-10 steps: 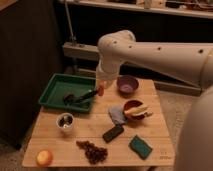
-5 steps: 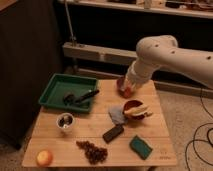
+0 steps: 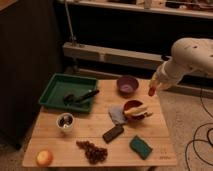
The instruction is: Place pepper in purple bowl
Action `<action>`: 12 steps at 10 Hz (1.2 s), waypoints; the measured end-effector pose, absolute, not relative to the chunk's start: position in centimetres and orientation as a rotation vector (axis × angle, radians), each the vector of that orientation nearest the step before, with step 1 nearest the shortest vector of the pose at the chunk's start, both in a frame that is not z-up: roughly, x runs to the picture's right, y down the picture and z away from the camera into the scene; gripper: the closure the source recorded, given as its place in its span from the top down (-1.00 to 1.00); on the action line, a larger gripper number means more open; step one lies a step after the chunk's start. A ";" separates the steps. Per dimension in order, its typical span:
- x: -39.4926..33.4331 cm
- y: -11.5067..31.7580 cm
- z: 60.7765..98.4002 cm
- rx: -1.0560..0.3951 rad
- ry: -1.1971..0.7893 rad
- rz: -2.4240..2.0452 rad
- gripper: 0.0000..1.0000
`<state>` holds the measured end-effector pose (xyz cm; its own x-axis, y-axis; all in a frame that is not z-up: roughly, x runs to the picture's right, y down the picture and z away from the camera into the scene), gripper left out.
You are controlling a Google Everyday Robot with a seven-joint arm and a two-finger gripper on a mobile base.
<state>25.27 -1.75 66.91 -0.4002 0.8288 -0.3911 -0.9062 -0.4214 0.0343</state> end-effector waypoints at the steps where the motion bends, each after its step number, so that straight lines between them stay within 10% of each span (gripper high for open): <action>1: 25.7 -1.7 66.8 -0.376 0.292 1.987 -1.00; 12: 25.0 -1.9 66.8 -0.392 0.272 1.977 -1.00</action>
<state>24.95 -1.89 66.85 -0.3928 0.8325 -0.3907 -0.9071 -0.4206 0.0159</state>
